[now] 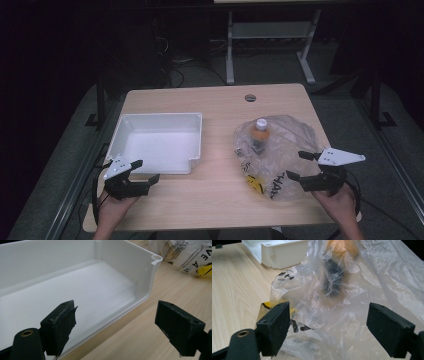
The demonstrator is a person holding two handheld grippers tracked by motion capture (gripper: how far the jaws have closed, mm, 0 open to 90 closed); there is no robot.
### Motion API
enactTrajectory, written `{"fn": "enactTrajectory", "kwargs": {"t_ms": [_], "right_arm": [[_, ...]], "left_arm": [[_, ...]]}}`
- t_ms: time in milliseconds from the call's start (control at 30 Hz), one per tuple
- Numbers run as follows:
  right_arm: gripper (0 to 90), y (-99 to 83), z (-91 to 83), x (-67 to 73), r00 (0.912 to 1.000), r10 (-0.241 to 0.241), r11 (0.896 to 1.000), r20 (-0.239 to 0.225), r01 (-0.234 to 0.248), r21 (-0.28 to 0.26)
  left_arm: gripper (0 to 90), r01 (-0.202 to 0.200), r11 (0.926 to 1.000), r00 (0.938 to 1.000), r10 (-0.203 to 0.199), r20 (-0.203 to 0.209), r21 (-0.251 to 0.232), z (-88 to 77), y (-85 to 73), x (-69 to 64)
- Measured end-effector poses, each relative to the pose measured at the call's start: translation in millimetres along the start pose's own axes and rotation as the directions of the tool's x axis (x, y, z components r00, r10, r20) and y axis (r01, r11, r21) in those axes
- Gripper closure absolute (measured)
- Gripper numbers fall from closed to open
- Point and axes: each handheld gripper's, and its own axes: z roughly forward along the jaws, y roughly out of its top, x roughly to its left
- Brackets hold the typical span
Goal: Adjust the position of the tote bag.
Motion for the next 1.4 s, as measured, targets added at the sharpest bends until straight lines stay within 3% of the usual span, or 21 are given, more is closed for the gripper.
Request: {"fn": "enactTrajectory", "kwargs": {"t_ms": [433,767,1400], "right_arm": [[18.5,1.1,0.3,0.5,1.0000,-0.007,1.000,-0.007,0.007,-0.005],[18.9,2.0,-1.0,3.1,1.0000,-0.004,1.000,-0.001,0.004,-0.006],[19.0,1.8,-2.6,2.0,0.9999,-0.009,1.000,0.007,0.009,-0.017]], "left_arm": [[16.5,-0.005,1.0000,0.9999,0.005,0.014,0.004,0.9,-0.2,-2.0],[16.5,-0.002,0.9999,0.9983,0.002,0.058,0.010,3.5,-0.5,-6.4],[16.4,-0.049,0.9987,0.9932,0.048,0.106,0.011,7.7,1.2,-14.2]]}}
